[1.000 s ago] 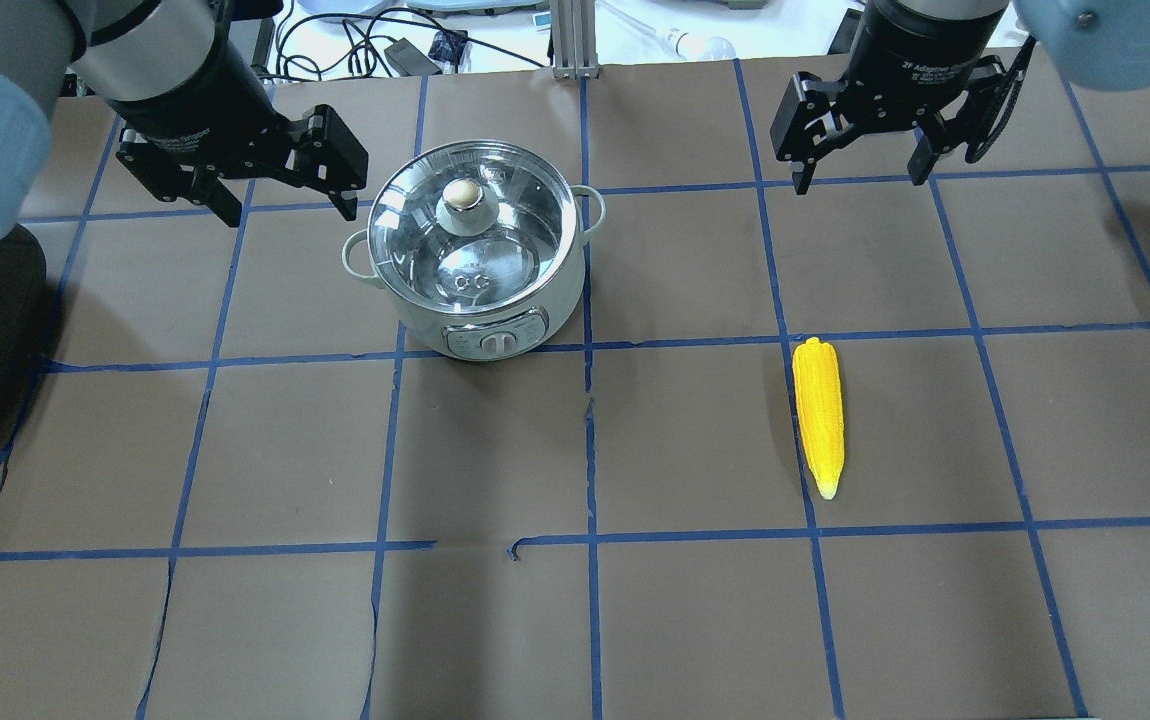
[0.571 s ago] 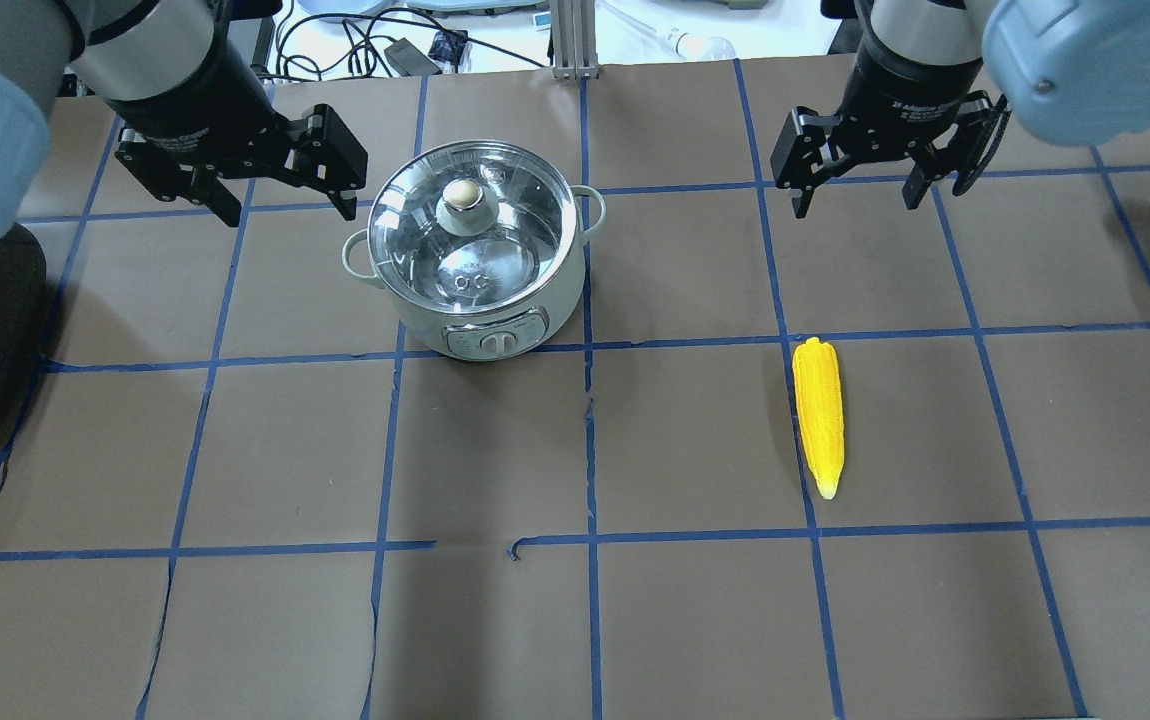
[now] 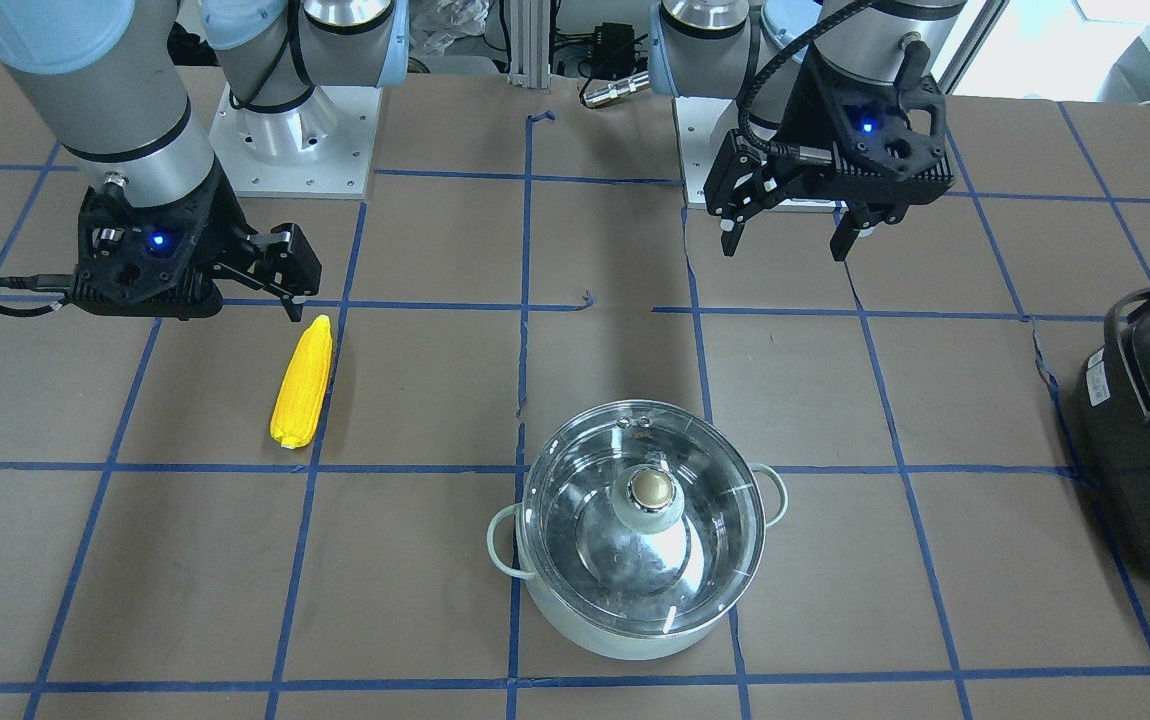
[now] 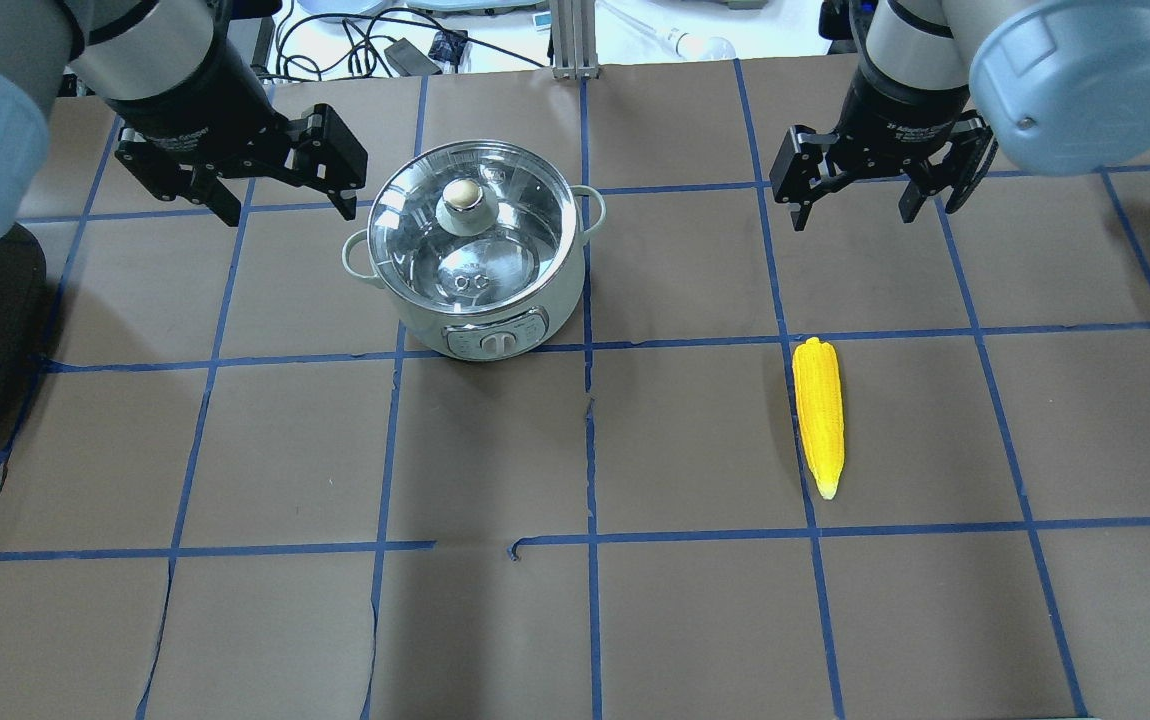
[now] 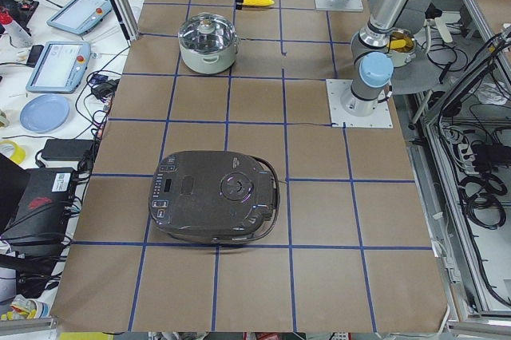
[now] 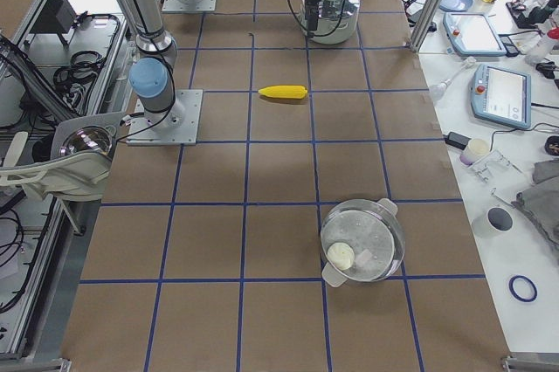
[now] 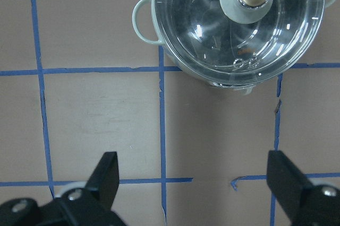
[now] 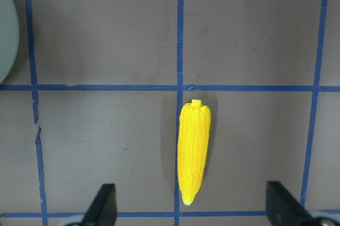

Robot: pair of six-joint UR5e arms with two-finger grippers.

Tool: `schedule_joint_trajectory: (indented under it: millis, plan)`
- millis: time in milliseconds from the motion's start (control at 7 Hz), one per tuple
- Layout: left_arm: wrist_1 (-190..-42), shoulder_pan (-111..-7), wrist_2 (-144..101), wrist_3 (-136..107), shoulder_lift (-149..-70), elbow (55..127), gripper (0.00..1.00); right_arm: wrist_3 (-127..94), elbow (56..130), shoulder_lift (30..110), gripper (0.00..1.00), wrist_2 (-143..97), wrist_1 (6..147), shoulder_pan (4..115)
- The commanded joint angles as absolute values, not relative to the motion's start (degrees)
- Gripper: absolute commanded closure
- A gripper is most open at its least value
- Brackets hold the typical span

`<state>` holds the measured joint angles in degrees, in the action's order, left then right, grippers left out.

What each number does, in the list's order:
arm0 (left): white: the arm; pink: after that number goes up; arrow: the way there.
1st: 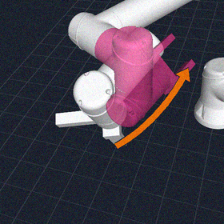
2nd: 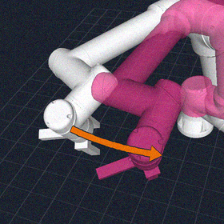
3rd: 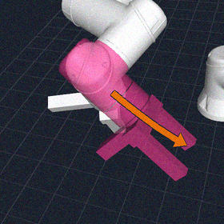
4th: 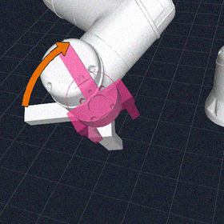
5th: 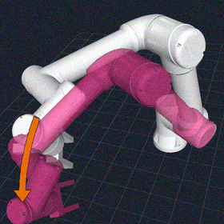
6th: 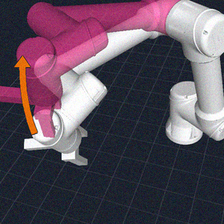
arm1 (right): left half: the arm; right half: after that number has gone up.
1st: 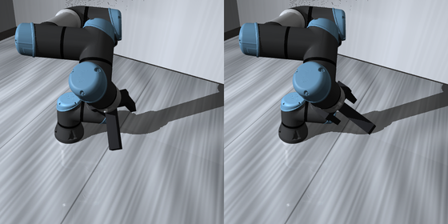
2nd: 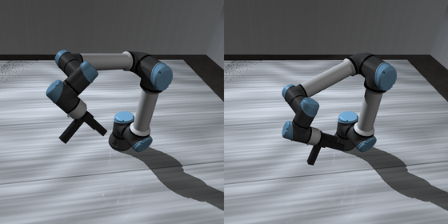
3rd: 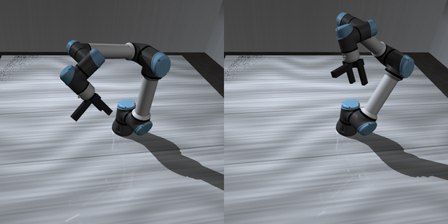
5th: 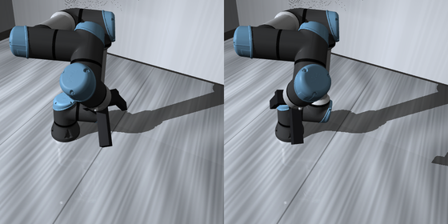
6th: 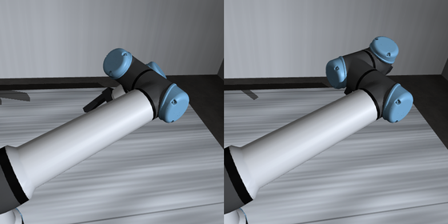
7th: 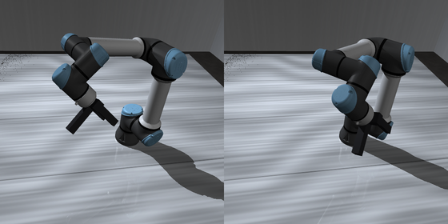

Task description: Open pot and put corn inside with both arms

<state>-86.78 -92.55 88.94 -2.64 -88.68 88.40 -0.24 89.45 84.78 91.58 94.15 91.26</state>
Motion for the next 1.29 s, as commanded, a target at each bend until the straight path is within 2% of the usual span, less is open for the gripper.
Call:
schedule_joint_trajectory:
  millis: [0,143,714,857,1143]
  plan:
    - [-86.8,-92.5,88.9,-2.5,-88.7,88.4,0.00,-0.1,91.0,84.2,0.00,91.4,95.3,90.4]
    - [-86.8,-92.5,88.9,-2.5,-88.7,88.4,0.00,-0.5,95.0,83.9,0.00,90.6,100.4,89.2]
    - [-86.8,-92.6,88.9,-2.6,-88.7,88.7,0.00,-1.7,122.1,82.3,0.00,91.6,132.3,88.3]
    - [-86.8,-92.6,88.9,-2.7,-88.7,88.9,0.00,-3.8,124.8,79.2,0.00,91.6,138.3,88.3]
    - [-86.8,-92.6,89.1,-3.2,-88.9,89.2,0.00,-3.8,124.7,75.8,0.00,93.5,139.7,88.3]
